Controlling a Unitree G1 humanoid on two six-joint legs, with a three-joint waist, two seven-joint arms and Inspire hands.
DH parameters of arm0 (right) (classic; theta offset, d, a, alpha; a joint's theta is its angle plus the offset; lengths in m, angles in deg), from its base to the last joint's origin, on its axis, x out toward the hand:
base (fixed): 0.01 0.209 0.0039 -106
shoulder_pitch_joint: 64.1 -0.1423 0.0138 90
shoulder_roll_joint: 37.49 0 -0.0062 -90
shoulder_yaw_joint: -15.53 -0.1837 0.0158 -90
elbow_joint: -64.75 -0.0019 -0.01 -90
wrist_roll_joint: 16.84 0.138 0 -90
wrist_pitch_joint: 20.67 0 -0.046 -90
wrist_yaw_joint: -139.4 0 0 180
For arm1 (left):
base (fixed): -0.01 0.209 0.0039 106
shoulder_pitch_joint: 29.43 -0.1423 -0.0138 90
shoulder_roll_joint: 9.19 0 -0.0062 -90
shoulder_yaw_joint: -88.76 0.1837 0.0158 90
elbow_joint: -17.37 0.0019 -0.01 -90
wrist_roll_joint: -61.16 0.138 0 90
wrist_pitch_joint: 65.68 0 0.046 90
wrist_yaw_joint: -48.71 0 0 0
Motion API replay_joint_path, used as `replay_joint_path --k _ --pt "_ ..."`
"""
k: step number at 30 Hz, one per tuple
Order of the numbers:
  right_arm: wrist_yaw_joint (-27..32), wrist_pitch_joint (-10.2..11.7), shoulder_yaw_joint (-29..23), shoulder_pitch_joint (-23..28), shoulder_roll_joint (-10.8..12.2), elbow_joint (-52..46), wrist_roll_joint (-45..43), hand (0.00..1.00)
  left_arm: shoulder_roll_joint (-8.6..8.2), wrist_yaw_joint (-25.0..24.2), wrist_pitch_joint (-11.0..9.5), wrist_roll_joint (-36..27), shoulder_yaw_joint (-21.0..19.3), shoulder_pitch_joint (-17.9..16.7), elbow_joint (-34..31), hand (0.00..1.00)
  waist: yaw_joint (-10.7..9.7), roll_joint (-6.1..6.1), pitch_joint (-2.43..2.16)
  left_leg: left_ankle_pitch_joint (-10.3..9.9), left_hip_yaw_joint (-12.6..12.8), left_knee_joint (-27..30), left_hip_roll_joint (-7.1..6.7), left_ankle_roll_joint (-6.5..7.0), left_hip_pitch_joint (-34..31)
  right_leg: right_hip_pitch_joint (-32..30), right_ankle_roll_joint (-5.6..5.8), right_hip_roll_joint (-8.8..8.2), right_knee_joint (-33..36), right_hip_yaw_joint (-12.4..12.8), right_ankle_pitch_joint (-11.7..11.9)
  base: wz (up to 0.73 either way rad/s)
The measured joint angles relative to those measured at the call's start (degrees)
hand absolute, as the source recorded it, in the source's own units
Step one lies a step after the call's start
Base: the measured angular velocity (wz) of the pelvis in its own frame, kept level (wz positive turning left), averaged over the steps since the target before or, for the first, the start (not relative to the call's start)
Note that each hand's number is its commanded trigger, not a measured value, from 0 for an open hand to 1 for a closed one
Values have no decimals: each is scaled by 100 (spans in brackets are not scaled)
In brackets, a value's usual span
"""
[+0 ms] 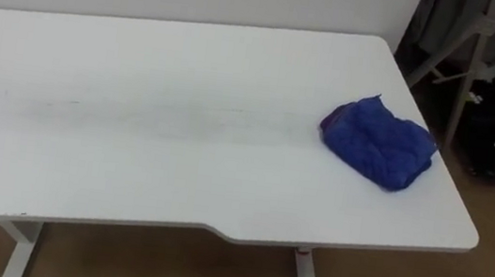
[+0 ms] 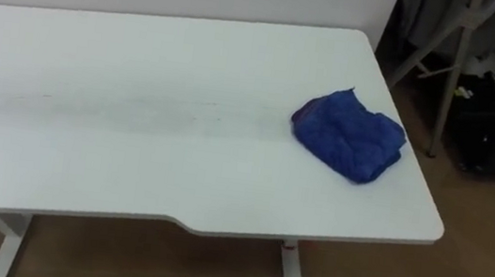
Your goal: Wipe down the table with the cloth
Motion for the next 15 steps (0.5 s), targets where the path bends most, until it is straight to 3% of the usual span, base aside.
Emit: replay_joint_path --k 7,15 --pt "-545 183 645 -306 94 -5 -340 0 -119 204 -230 87 304 101 -5 0 66 -58 -7 3 -14 12 -8 5 -91 -19 8 0 -77 -31 9 0" --pt "-756 237 703 -206 101 21 -255 0 -173 373 -355 86 449 71 1 0 65 -39 3 3 -43 3 -16 5 -128 45 21 3 -172 -154 15 5"
